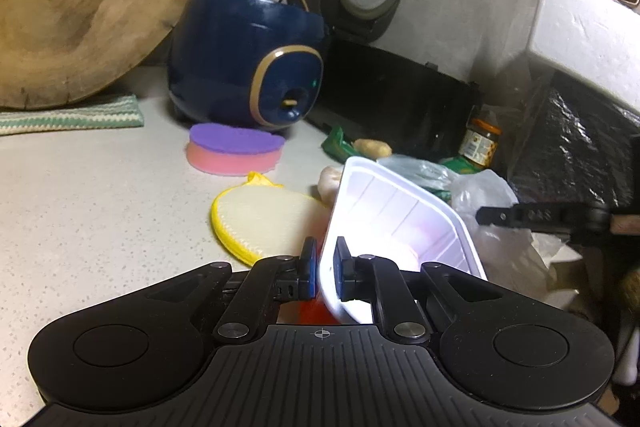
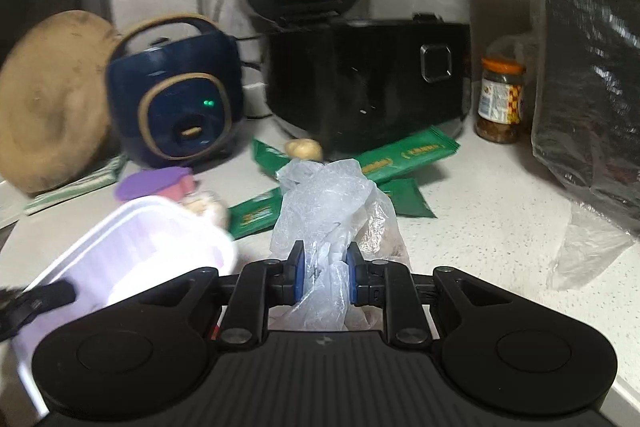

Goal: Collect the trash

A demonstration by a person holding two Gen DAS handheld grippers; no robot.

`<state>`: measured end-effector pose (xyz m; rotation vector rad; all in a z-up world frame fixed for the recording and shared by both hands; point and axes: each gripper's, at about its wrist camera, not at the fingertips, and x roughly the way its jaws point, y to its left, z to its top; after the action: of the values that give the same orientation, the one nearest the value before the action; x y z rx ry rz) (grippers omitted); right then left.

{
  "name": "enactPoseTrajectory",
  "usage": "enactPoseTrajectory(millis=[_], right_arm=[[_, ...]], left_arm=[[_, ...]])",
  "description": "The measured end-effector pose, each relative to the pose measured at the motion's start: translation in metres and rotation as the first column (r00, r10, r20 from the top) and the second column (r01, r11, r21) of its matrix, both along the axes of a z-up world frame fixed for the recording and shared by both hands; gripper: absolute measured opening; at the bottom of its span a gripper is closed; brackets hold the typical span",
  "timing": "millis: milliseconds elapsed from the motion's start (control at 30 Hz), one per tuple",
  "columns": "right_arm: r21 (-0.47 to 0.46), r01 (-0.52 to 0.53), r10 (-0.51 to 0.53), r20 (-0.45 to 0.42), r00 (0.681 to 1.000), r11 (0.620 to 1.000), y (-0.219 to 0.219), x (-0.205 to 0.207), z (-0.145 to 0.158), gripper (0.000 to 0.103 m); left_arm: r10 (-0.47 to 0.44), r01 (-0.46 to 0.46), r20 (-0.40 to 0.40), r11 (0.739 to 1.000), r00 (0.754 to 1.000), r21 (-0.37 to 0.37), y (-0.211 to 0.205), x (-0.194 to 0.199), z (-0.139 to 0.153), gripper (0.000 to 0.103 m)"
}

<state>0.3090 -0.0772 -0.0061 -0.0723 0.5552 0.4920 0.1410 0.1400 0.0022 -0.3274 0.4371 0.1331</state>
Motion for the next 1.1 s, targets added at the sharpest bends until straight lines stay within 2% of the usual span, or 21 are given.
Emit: enactPoseTrajectory(millis=[233,367,400,467,633,700,733,800,867,1000,1033,1067,1100], right_arm=[[0.002,0.049,-0.049,-0.035,0.998,0.999,-0.012,0.023,-0.01,0.025],[-0.003,0.057,-0.057,0.007,0.998,0.998,-0.018,0.023,0.004,0.061],[-0.003,0.061,-0.061,0.029,0.998,0.998,-0.019,0.023,0.01,0.065],[0.007,0.066,-0.066,0.048,0.997,0.998,-0.02,0.028,0.02,0.065],[0.081,0.091,-0.088,-0.037,0.995,0.993,-0.023,0.061,0.026,0.066],[0.089,0.113,-0.105,-0.094,0.99,0.99,-0.018,0.082,0.022,0.074],[0.097,0.134,-0.12,-0.139,0.983,0.986,-0.017,0.096,0.019,0.075],[0.134,0.187,-0.155,-0.223,0.962,0.973,-0.021,0.123,0.01,0.075],[0.21,0.219,-0.15,-0.299,0.942,0.953,-0.03,0.149,0.001,0.075],[0.384,0.267,-0.098,-0.407,0.908,0.884,-0.048,0.189,-0.015,0.073],[0.414,0.276,-0.081,-0.43,0.899,0.867,-0.051,0.197,-0.019,0.067],[0.428,0.281,-0.068,-0.449,0.891,0.859,-0.053,0.203,-0.022,0.038],[0.43,0.276,-0.052,-0.464,0.884,0.86,-0.053,0.206,-0.023,0.023]], left_arm=[[-0.003,0.003,0.006,1.0,1.0,0.011,-0.002,-0.001,0.0,0.012],[-0.003,0.003,0.009,1.0,1.0,0.004,-0.002,-0.001,0.0,0.012],[-0.004,0.004,0.01,1.0,1.0,0.002,-0.002,-0.001,0.0,0.012],[-0.006,0.006,0.009,1.0,1.0,-0.001,-0.001,-0.001,0.0,0.012],[-0.007,0.007,0.008,1.0,1.0,-0.011,0.0,-0.001,-0.001,0.012],[-0.016,0.016,0.008,1.0,1.0,-0.002,-0.002,0.0,-0.001,0.012],[-0.023,0.023,0.005,1.0,1.0,0.001,-0.003,0.0,-0.001,0.012],[-0.031,0.031,0.002,1.0,1.0,0.0,-0.003,0.002,-0.002,0.012],[-0.028,0.028,0.0,1.0,1.0,-0.007,-0.002,0.002,-0.003,0.012],[-0.021,0.021,-0.011,0.999,1.0,-0.036,0.002,0.005,-0.005,0.012],[-0.019,0.019,-0.013,0.999,1.0,-0.044,0.003,0.005,-0.006,0.012],[-0.017,0.016,-0.014,0.998,1.0,-0.055,0.005,0.005,-0.006,0.012],[-0.013,0.012,-0.014,0.997,1.0,-0.07,0.008,0.005,-0.007,0.012]])
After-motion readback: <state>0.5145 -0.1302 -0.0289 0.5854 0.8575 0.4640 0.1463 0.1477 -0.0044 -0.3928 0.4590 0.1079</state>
